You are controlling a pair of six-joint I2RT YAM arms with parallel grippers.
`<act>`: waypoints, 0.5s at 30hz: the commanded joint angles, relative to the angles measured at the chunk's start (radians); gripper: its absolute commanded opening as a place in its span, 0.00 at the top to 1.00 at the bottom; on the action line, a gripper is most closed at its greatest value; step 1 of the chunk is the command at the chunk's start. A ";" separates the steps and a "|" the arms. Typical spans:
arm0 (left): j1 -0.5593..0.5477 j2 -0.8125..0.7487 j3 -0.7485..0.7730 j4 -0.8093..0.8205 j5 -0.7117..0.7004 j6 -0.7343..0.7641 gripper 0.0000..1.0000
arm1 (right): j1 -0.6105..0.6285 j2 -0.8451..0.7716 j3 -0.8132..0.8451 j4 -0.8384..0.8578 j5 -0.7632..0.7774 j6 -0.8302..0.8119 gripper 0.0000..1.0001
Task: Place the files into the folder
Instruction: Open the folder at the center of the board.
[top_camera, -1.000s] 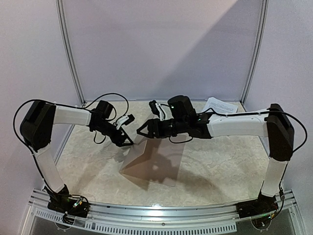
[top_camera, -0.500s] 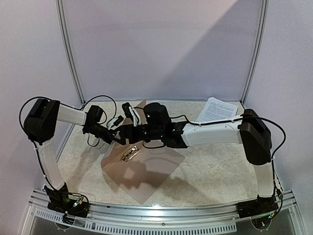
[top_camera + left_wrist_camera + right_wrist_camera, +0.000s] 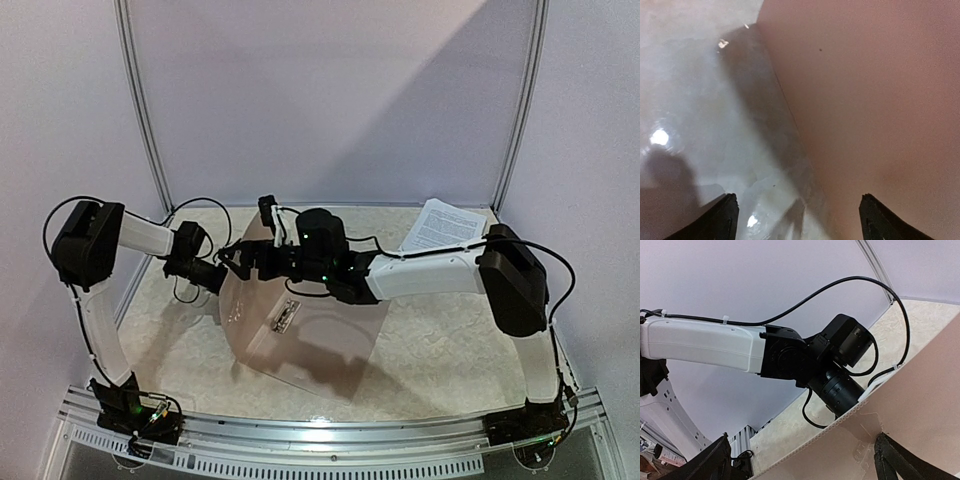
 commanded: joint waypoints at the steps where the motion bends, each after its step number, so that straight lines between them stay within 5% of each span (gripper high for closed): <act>1: 0.086 -0.046 0.010 -0.034 0.042 0.024 0.09 | -0.010 0.077 0.033 0.017 0.005 0.026 0.01; 4: 0.113 -0.048 0.014 -0.076 0.028 0.063 0.01 | -0.002 0.091 0.059 0.018 -0.019 0.037 0.01; 15: 0.142 -0.047 -0.017 -0.074 -0.019 0.074 0.02 | 0.091 0.104 0.199 -0.062 -0.044 -0.081 0.01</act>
